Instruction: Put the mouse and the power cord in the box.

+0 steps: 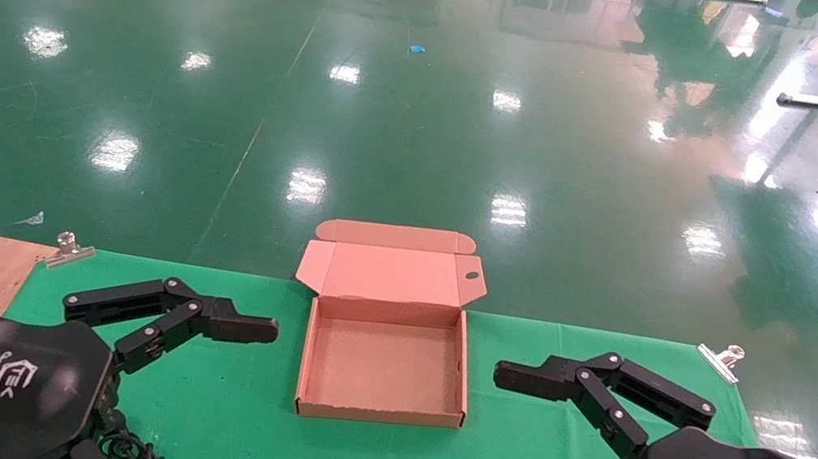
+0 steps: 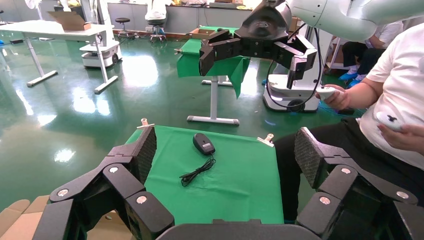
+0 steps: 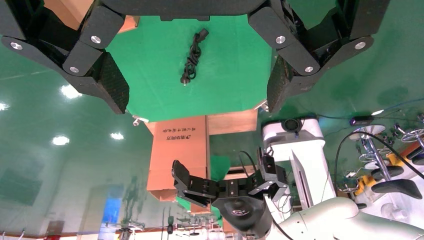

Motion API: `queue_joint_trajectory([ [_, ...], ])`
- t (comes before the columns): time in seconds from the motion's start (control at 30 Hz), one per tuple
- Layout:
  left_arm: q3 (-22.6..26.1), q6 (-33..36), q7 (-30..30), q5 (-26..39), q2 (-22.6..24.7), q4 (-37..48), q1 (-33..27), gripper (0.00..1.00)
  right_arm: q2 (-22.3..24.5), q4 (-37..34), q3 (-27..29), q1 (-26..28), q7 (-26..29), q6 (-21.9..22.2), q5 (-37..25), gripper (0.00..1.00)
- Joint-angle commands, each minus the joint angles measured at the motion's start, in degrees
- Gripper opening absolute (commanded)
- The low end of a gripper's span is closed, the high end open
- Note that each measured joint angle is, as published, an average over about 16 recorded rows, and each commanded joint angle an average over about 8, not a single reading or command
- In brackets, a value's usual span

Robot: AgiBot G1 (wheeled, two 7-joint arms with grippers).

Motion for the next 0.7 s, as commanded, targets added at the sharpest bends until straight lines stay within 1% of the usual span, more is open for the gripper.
queue_joint_trajectory([
  [0.03,-0.3,0.0,0.0,-0.7,0.0,-0.2,0.2,1.00,-0.1,0.0,0.1,-0.2,0.1,0.1,0.6,1.00],
  [0.17,1.6,0.0,0.5,3.5,0.8,2.1,-1.1,1.00,0.0,-0.7,-1.2,1.4,-1.2,-0.3,-4.0,1.00],
  [0.3,5.2,1.2,1.9,11.1,2.1,7.7,-4.1,1.00,-1.6,-3.8,-4.7,5.2,-3.8,-1.2,-12.8,1.00],
  [0.4,8.3,2.5,4.3,17.6,3.3,13.4,-7.1,1.00,-4.0,-7.3,-8.1,8.6,-6.4,-1.7,-20.4,1.00],
  [0.5,11.4,2.8,7.8,24.7,4.8,19.8,-10.4,1.00,-6.6,-10.6,-11.9,12.1,-9.3,-1.4,-29.4,1.00],
  [0.6,14.6,1.6,12.2,32.5,6.8,26.5,-14.1,1.00,-9.3,-14.1,-16.0,15.5,-11.3,-0.4,-39.1,1.00],
  [0.7,17.8,-0.8,17.1,40.1,9.5,32.9,-17.9,1.00,-12.2,-18.1,-20.1,18.9,-12.0,0.9,-48.6,1.00],
])
